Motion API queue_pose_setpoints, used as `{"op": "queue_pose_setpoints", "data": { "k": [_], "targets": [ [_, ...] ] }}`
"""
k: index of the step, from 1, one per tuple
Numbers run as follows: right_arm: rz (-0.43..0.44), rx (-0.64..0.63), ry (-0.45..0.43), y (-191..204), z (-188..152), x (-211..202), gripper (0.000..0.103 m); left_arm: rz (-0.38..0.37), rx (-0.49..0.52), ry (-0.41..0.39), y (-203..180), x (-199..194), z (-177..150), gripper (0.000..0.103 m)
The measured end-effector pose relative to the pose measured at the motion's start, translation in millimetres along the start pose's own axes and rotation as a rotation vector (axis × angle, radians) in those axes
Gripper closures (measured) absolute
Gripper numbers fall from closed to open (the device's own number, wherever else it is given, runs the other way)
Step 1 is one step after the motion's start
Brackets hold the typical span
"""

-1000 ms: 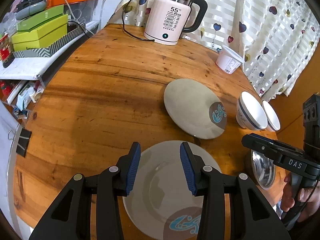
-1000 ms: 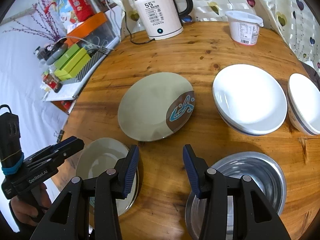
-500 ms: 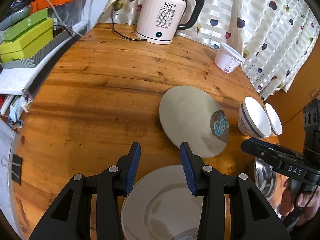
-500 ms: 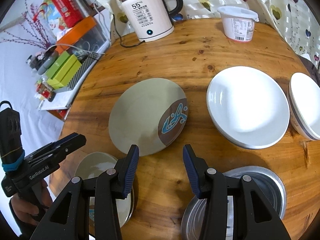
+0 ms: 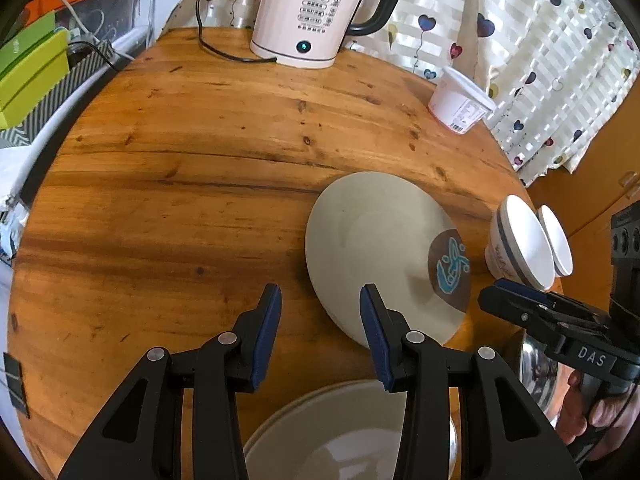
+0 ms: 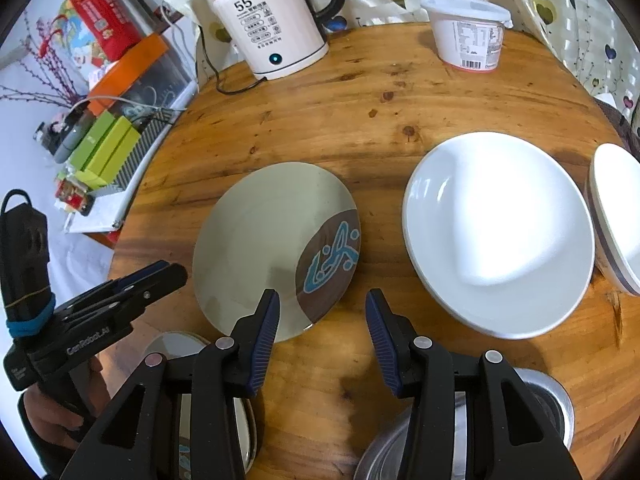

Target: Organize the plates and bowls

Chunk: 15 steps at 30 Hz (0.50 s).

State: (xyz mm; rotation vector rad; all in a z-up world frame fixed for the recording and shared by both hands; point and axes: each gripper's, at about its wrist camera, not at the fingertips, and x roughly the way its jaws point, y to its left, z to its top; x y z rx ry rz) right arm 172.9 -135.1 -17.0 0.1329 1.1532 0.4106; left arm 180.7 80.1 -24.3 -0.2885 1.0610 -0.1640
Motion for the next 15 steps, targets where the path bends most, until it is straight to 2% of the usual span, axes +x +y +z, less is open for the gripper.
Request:
{"op": "queue_pose_setpoints", "data": {
  "k": [15],
  "targets": [
    [-0.018, 0.01, 0.065, 1.3, 8.7, 25.8, 0.069, -0.029, 0.008, 0.045, -2.4, 25.9, 9.3, 0.061]
  ]
}}
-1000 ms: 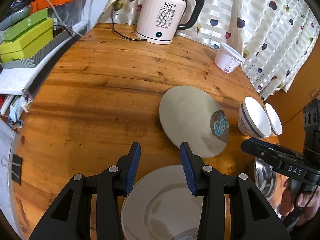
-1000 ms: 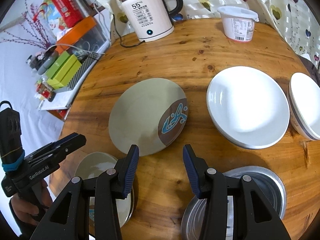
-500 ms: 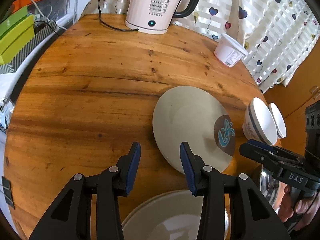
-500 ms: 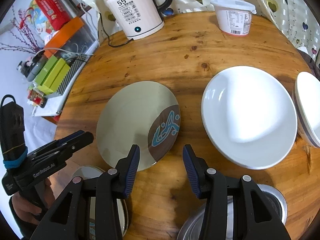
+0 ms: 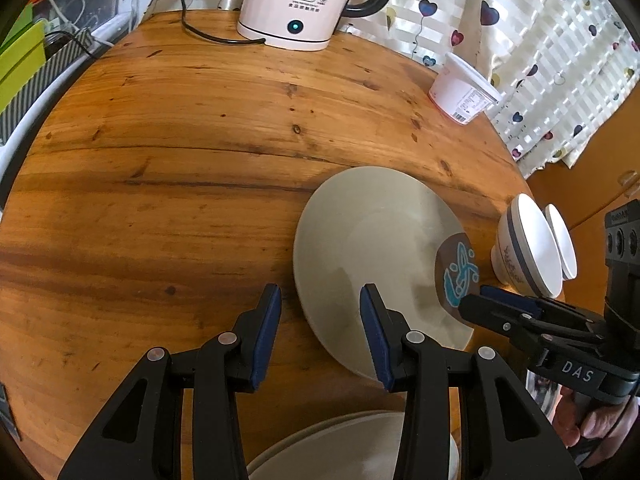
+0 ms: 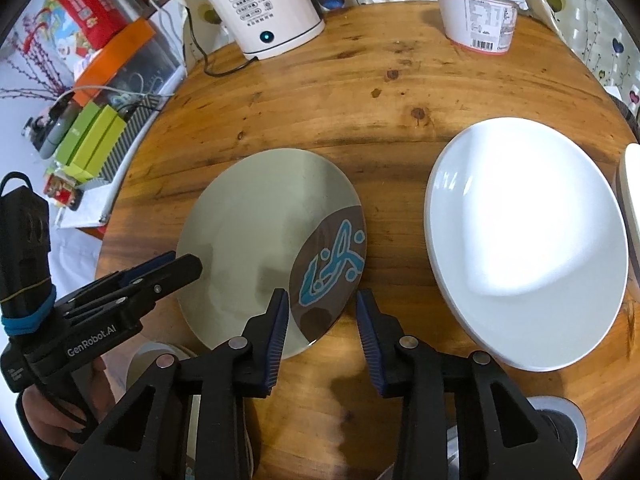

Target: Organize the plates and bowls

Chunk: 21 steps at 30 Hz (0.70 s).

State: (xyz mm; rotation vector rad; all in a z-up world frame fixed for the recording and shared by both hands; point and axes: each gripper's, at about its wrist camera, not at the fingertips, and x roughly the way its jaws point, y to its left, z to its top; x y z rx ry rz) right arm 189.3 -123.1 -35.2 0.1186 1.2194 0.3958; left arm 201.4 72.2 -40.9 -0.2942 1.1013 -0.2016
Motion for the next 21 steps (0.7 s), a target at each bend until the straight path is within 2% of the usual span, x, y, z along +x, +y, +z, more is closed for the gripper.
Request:
{"op": "queue_pose_setpoints", "data": {
  "k": [4, 12, 21],
  "targets": [
    [-0.008, 0.0, 0.0, 0.4, 2.1, 2.1, 0.07, -0.006, 0.011, 0.005, -1.3, 3.2, 1.2, 0.061],
    [-0.024, 0.004, -0.001, -1.2, 4.5, 5.8, 0.079, 0.0, 0.038, -0.001, -5.5, 4.8, 2.2, 0.061],
    [-0.02, 0.0, -0.012, -1.3, 5.0, 5.9, 0.081, -0.003, 0.033, -0.005, -4.6, 4.3, 1.1, 0.063]
  ]
}}
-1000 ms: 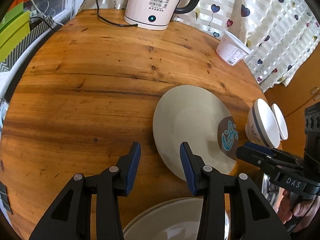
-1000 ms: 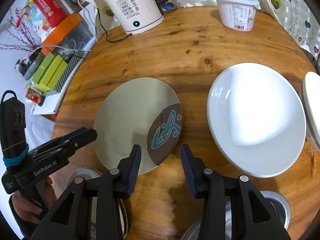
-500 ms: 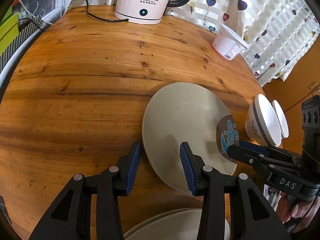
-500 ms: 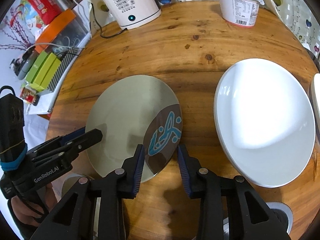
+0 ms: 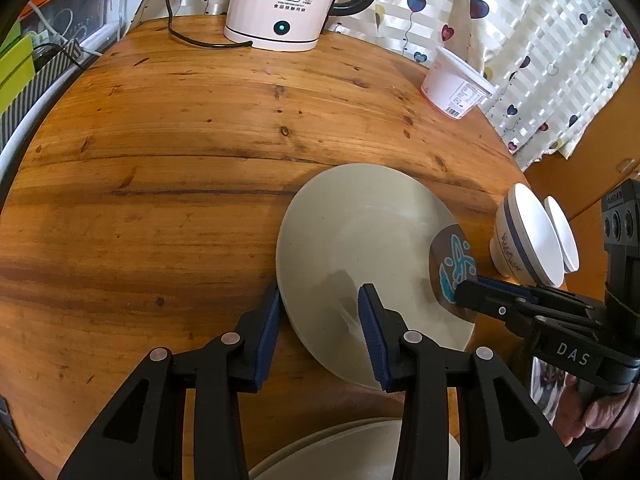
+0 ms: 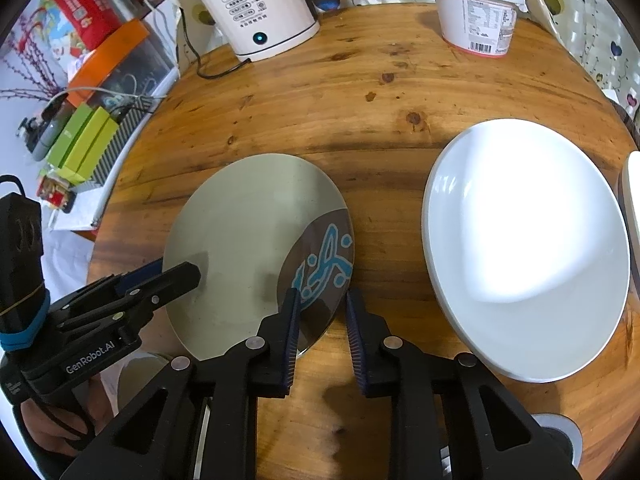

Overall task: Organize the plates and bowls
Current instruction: 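Close both grippers on the rim of that plate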

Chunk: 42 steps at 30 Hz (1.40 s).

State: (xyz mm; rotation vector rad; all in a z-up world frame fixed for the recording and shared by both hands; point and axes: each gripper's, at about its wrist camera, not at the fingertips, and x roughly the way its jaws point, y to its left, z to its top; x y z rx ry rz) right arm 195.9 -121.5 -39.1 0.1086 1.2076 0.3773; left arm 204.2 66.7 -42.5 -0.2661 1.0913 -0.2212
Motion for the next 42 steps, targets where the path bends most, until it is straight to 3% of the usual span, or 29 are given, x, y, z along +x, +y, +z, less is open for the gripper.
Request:
{"op": "queue_pose_setpoints", "data": {
  "k": [42],
  "targets": [
    [0.048, -0.069, -0.074, 25.9, 3.1, -21.3, 0.082, 0.015, -0.036, -0.082, 10.9, -42.0, -12.0, 0.063]
  ]
}}
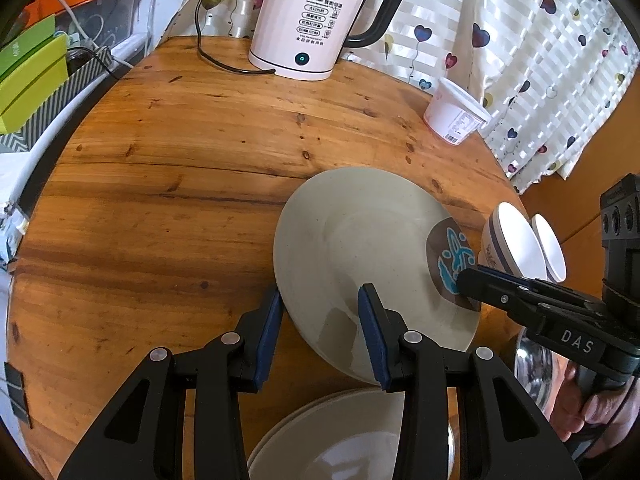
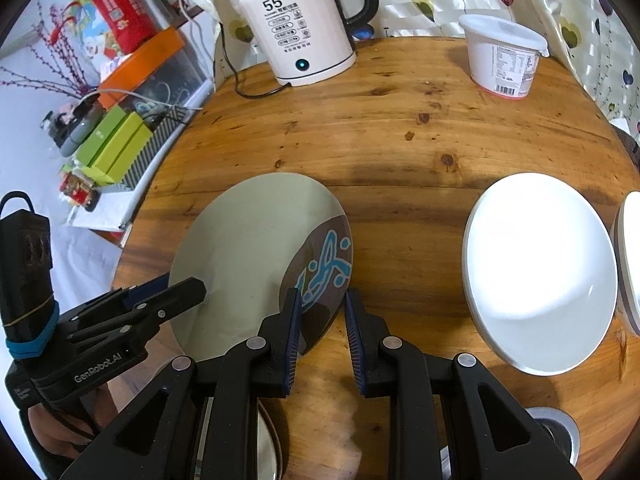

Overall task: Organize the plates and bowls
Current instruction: 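Close both grippers on the rim of that plate, then lift the held plate with both grippers and carry it over the plate stack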

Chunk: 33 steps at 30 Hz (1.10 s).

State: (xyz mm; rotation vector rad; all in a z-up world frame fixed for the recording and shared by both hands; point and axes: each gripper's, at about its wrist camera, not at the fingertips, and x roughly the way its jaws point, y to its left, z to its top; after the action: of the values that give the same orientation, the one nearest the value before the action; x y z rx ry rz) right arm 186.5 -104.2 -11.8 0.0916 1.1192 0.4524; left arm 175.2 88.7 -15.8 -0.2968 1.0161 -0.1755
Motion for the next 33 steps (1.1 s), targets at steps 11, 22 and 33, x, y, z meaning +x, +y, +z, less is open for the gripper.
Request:
{"op": "queue_pose_setpoints", "data": {
  "k": [11, 22, 33],
  "targets": [
    [0.015, -0.026, -0.001, 11.8, -12.0, -7.4, 0.081, 0.024, -0.018, -0.021, -0.8, -18.4, -15.8, 0.063],
    [0.029, -0.059, -0.004, 22.8, -32.7, -19.2, 0.081, 0.046, -0.033, -0.042, -3.8, -40.4, -41.3, 0.063],
    [0.046, -0.082, 0.004, 31.3, -58.1, -28.6, 0.081, 0.058, -0.052, -0.063, -6.9, -62.3, -73.9, 0.063]
  ]
}}
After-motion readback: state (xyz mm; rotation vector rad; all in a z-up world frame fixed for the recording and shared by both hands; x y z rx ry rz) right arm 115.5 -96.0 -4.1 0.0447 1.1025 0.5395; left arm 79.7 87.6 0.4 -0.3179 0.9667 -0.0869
